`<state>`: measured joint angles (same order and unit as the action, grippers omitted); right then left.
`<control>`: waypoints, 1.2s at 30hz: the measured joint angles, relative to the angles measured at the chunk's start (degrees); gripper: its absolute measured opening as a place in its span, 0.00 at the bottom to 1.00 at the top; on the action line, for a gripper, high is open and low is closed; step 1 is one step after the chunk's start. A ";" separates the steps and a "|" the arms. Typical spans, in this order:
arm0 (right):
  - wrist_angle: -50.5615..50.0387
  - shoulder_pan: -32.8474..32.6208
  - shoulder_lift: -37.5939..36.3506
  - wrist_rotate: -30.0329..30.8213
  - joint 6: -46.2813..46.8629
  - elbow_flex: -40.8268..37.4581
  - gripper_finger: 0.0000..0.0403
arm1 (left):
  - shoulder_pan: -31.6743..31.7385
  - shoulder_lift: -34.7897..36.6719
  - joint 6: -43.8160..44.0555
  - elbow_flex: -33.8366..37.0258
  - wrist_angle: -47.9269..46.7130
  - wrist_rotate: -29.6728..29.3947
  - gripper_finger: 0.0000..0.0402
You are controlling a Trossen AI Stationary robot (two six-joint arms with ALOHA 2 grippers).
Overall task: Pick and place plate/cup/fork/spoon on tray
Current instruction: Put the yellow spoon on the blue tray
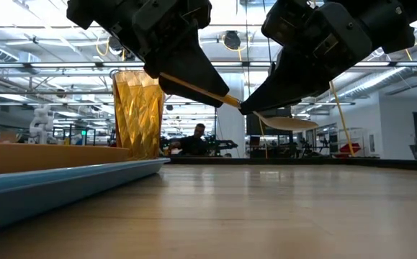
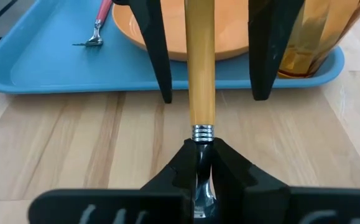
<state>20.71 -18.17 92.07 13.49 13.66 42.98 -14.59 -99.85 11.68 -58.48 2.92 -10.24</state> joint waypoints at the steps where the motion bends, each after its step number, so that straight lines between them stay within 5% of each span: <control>1: 0.04 0.01 0.00 0.00 -0.21 0.00 0.05 | 0.00 0.00 0.01 0.01 -0.05 -0.02 0.60; 19: 0.30 0.04 0.00 0.29 -0.84 0.00 0.05 | 0.00 0.00 -1.07 0.02 -0.92 1.40 0.18; 36: 1.88 -0.04 0.02 -0.83 -1.52 0.00 0.12 | -0.93 0.14 0.55 0.02 -1.47 3.07 0.16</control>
<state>22.59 -18.22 92.09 12.67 12.14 42.98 -15.52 -99.72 12.24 -58.46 1.45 -7.17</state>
